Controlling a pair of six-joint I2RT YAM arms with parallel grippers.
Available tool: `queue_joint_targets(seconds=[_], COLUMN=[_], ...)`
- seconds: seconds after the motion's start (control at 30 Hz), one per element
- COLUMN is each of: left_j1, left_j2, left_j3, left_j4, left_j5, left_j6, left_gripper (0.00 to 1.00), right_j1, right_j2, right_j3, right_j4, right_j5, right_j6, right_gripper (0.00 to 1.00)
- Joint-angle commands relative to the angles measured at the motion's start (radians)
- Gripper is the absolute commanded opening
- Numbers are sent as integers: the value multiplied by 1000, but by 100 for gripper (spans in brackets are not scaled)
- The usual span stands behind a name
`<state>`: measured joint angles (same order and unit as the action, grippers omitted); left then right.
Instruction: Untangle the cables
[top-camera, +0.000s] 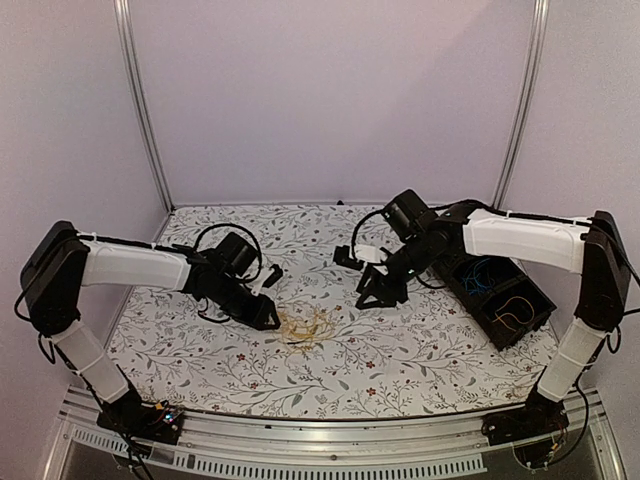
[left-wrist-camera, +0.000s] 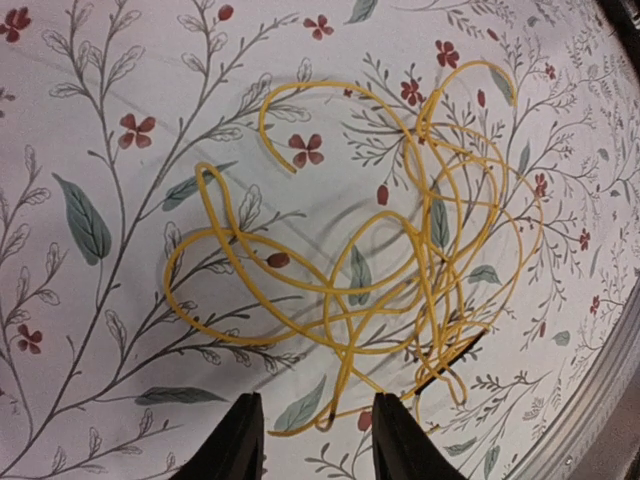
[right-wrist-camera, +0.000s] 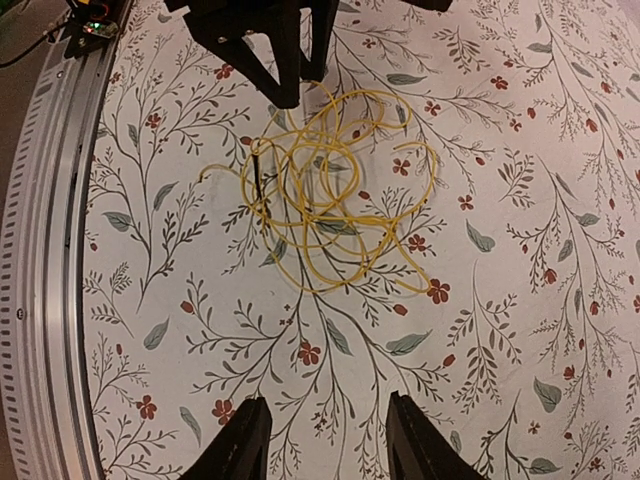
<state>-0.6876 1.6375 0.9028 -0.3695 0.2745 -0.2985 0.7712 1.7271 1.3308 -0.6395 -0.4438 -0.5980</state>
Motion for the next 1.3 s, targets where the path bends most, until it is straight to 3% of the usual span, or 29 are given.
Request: queue_joint_targets(seconds=[0.0, 0.1, 0.17, 0.47, 0.73, 1.13, 1.2, 1.27], left_j1=[-10, -13, -27, -123, -177, -234, -237, -238], left_j2=[22, 23, 1, -274, -314, -324, -319, -314], left_j3=[27, 54, 76, 112, 163, 180, 180, 178], left_j4=[-29, -50, -63, 51, 61, 90, 94, 97], left_j5=[-30, -58, -94, -166, -185, -230, -233, -244], left_j6=[-2, 0, 16, 119, 158, 137, 137, 138], left_gripper=[25, 5, 0, 0, 0, 0, 0, 0], right_j1=[-4, -4, -4, -4, -4, -3, -3, -3], right_j2=[-50, -58, -55, -22, 115, 216, 216, 216], right_j3=[-36, -43, -31, 192, 438, 422, 409, 407], right_j4=[29, 37, 35, 0, -40, -59, -46, -36], right_j5=[-20, -14, -15, -108, -264, -529, -549, -544], right_j6=[-9, -13, -11, 49, 107, 152, 160, 172], right_gripper=[44, 44, 43, 49, 56, 61, 55, 38])
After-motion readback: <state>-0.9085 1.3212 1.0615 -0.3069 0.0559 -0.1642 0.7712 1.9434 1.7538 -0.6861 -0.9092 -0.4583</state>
